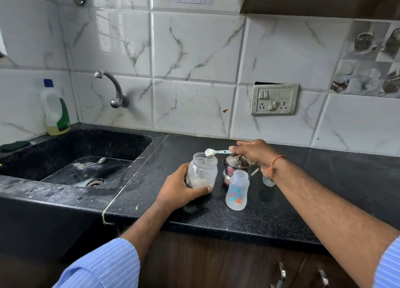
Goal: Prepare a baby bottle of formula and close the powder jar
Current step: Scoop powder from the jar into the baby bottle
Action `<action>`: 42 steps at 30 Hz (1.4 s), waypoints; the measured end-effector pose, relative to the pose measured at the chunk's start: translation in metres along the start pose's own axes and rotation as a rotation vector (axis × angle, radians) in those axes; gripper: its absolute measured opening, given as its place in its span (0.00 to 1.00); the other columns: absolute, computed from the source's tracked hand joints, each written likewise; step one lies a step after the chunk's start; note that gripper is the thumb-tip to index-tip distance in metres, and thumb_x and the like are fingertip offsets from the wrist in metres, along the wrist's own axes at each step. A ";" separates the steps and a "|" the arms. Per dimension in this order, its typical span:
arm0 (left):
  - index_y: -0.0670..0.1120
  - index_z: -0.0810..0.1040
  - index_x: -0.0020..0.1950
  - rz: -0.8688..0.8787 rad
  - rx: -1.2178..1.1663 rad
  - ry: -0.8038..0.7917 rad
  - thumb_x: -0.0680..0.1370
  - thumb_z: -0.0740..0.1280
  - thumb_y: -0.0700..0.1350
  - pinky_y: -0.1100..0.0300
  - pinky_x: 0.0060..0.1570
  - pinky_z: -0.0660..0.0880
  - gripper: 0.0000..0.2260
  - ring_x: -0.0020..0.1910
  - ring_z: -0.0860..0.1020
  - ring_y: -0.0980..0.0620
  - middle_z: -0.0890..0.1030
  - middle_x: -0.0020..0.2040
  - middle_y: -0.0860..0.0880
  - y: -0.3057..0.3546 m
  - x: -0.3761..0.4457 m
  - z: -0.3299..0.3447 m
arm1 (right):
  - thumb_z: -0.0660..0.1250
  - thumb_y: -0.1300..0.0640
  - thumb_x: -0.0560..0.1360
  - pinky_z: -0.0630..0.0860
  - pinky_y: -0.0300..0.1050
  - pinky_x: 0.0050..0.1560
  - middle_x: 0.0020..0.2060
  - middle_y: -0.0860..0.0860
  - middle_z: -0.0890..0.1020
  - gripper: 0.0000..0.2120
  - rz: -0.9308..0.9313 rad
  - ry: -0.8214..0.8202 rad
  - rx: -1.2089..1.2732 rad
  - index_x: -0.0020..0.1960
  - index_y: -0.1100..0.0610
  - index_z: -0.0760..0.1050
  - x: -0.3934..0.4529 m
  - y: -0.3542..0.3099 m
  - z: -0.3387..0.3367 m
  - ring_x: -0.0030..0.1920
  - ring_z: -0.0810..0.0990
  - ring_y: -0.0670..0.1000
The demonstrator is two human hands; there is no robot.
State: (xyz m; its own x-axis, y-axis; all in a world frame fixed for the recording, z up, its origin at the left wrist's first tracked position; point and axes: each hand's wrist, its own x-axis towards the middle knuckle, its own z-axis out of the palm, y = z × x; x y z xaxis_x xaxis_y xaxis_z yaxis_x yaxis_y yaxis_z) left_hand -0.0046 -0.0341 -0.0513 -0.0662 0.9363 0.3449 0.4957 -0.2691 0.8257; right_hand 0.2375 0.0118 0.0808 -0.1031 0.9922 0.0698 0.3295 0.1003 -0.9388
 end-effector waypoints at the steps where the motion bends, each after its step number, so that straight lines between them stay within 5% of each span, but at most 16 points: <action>1: 0.65 0.75 0.68 -0.018 0.006 -0.004 0.62 0.85 0.67 0.53 0.68 0.81 0.38 0.60 0.82 0.68 0.85 0.60 0.67 0.000 0.001 0.000 | 0.77 0.57 0.77 0.74 0.31 0.38 0.69 0.53 0.82 0.26 0.002 -0.004 0.012 0.70 0.69 0.78 -0.001 0.001 -0.004 0.49 0.81 0.44; 4: 0.63 0.72 0.72 -0.026 0.008 -0.024 0.60 0.85 0.70 0.50 0.71 0.80 0.44 0.65 0.82 0.64 0.84 0.65 0.65 0.001 0.002 0.001 | 0.77 0.56 0.78 0.70 0.35 0.54 0.72 0.56 0.79 0.27 -0.009 0.030 0.042 0.73 0.66 0.77 -0.009 0.003 -0.015 0.56 0.78 0.45; 7: 0.55 0.60 0.87 -0.006 0.006 0.036 0.61 0.81 0.73 0.46 0.84 0.66 0.60 0.81 0.70 0.55 0.71 0.83 0.57 0.001 0.003 0.003 | 0.77 0.56 0.78 0.64 0.40 0.63 0.73 0.56 0.79 0.27 -0.032 0.061 0.051 0.73 0.65 0.77 -0.016 0.007 -0.030 0.64 0.73 0.47; 9: 0.53 0.58 0.88 0.079 0.111 0.200 0.67 0.75 0.75 0.40 0.87 0.46 0.56 0.87 0.59 0.55 0.61 0.87 0.55 0.008 -0.002 0.003 | 0.77 0.57 0.78 0.64 0.39 0.62 0.73 0.54 0.79 0.24 -0.047 0.088 0.041 0.71 0.67 0.79 -0.021 0.009 -0.041 0.64 0.74 0.47; 11: 0.54 0.66 0.84 0.277 0.239 0.401 0.74 0.71 0.70 0.41 0.85 0.35 0.42 0.86 0.59 0.55 0.64 0.85 0.57 0.019 -0.012 0.003 | 0.76 0.58 0.78 0.65 0.39 0.62 0.72 0.53 0.79 0.21 -0.055 0.116 0.033 0.68 0.68 0.81 -0.027 0.011 -0.051 0.63 0.75 0.47; 13: 0.52 0.72 0.79 0.502 0.275 0.493 0.77 0.72 0.63 0.41 0.84 0.50 0.32 0.80 0.67 0.52 0.71 0.79 0.55 0.031 -0.024 0.011 | 0.76 0.59 0.79 0.68 0.38 0.60 0.71 0.52 0.80 0.17 -0.080 0.136 0.002 0.63 0.67 0.83 -0.031 0.013 -0.061 0.62 0.77 0.47; 15: 0.51 0.74 0.77 0.607 0.242 0.465 0.78 0.74 0.61 0.53 0.76 0.62 0.31 0.75 0.72 0.51 0.74 0.76 0.54 0.045 -0.034 0.027 | 0.75 0.59 0.79 0.70 0.36 0.52 0.69 0.52 0.81 0.11 -0.103 0.136 -0.035 0.57 0.66 0.86 -0.037 0.015 -0.069 0.57 0.79 0.45; 18: 0.48 0.73 0.78 0.616 0.113 0.334 0.77 0.79 0.56 0.60 0.69 0.72 0.33 0.70 0.76 0.53 0.73 0.75 0.53 0.057 -0.041 0.051 | 0.75 0.60 0.79 0.71 0.34 0.50 0.68 0.52 0.82 0.07 -0.137 0.135 -0.082 0.51 0.64 0.87 -0.044 0.019 -0.075 0.54 0.79 0.41; 20: 0.49 0.71 0.79 0.544 0.030 0.253 0.77 0.81 0.53 0.68 0.58 0.76 0.34 0.51 0.80 0.55 0.71 0.76 0.54 0.061 -0.040 0.061 | 0.75 0.59 0.79 0.72 0.38 0.51 0.66 0.51 0.82 0.06 -0.146 0.141 -0.097 0.48 0.63 0.88 -0.049 0.021 -0.076 0.54 0.79 0.40; 23: 0.52 0.70 0.79 0.373 -0.054 0.166 0.77 0.82 0.51 0.69 0.43 0.76 0.34 0.34 0.77 0.53 0.76 0.70 0.63 0.060 -0.035 0.070 | 0.76 0.58 0.79 0.73 0.44 0.57 0.64 0.50 0.83 0.08 -0.164 0.153 -0.120 0.41 0.56 0.88 -0.052 0.025 -0.076 0.57 0.80 0.45; 28: 0.54 0.74 0.75 0.181 -0.232 -0.031 0.74 0.85 0.47 0.65 0.37 0.75 0.33 0.31 0.79 0.57 0.83 0.63 0.61 0.050 -0.023 0.073 | 0.76 0.58 0.78 0.74 0.45 0.58 0.61 0.49 0.83 0.13 -0.177 0.142 -0.183 0.35 0.52 0.86 -0.055 0.026 -0.070 0.58 0.80 0.46; 32: 0.54 0.74 0.75 0.108 -0.210 -0.173 0.73 0.86 0.44 0.68 0.34 0.73 0.34 0.28 0.77 0.60 0.83 0.33 0.57 0.049 -0.022 0.073 | 0.77 0.57 0.78 0.74 0.46 0.59 0.59 0.48 0.83 0.19 -0.188 0.136 -0.260 0.28 0.51 0.83 -0.055 0.022 -0.069 0.58 0.81 0.49; 37: 0.49 0.81 0.72 0.105 -0.120 -0.179 0.73 0.86 0.49 0.68 0.34 0.71 0.29 0.29 0.72 0.61 0.84 0.44 0.59 0.043 -0.014 0.076 | 0.77 0.56 0.78 0.75 0.45 0.57 0.59 0.47 0.83 0.09 -0.196 0.149 -0.344 0.43 0.62 0.88 -0.054 0.019 -0.072 0.56 0.81 0.47; 42: 0.51 0.82 0.70 0.102 -0.125 -0.173 0.73 0.86 0.49 0.70 0.34 0.70 0.27 0.29 0.71 0.61 0.84 0.43 0.59 0.041 -0.014 0.076 | 0.79 0.51 0.76 0.76 0.46 0.59 0.58 0.44 0.84 0.09 -0.258 0.169 -0.540 0.40 0.55 0.89 -0.053 0.013 -0.070 0.57 0.82 0.47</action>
State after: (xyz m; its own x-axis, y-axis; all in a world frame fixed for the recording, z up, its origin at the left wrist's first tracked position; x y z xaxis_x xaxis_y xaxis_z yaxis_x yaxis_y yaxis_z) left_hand 0.0826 -0.0409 -0.0562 0.1332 0.9248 0.3565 0.3806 -0.3798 0.8431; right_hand 0.3125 -0.0341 0.0887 -0.1076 0.9245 0.3656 0.7465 0.3180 -0.5845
